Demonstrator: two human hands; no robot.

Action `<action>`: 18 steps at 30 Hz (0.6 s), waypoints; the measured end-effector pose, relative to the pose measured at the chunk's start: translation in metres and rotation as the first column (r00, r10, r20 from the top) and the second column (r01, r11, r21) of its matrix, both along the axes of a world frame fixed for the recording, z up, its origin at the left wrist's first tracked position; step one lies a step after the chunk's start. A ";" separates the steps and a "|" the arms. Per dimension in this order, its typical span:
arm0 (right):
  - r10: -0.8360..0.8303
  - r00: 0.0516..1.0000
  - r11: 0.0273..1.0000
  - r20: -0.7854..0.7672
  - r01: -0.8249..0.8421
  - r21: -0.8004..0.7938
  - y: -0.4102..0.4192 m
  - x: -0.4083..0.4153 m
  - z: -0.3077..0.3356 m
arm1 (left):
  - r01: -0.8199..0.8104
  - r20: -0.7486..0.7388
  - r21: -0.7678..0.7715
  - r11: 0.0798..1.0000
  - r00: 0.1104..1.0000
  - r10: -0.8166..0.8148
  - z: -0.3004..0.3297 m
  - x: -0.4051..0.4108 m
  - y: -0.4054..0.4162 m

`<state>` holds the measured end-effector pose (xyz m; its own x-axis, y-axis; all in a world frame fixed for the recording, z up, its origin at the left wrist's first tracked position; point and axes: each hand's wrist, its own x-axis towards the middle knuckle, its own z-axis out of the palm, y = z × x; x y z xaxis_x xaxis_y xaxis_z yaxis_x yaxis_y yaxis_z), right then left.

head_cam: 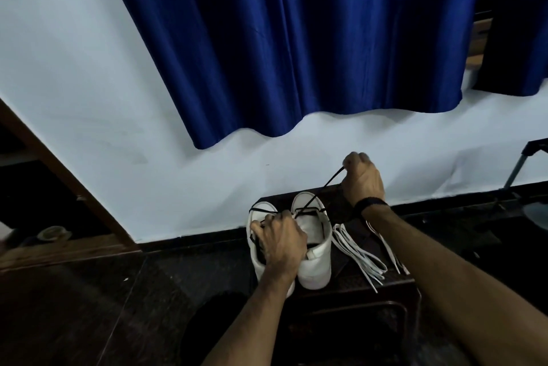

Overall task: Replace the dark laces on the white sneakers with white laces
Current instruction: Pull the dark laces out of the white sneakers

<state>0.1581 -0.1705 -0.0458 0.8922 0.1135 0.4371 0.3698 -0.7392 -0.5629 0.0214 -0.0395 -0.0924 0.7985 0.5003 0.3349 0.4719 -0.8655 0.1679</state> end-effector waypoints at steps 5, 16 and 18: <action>-0.005 0.999 1.000 -0.047 0.004 -0.018 0.011 -0.006 -0.011 | -0.003 0.013 0.000 1.000 1.000 0.003 0.002 0.000 0.000; 0.517 0.837 0.693 -0.178 -0.532 -0.486 0.049 -0.042 -0.029 | 0.000 -0.005 -0.019 1.000 1.000 0.000 0.001 0.000 0.001; 0.485 0.867 0.734 -0.114 -0.474 -0.486 0.045 -0.040 -0.024 | 0.005 0.002 -0.002 1.000 1.000 -0.005 0.001 -0.001 0.001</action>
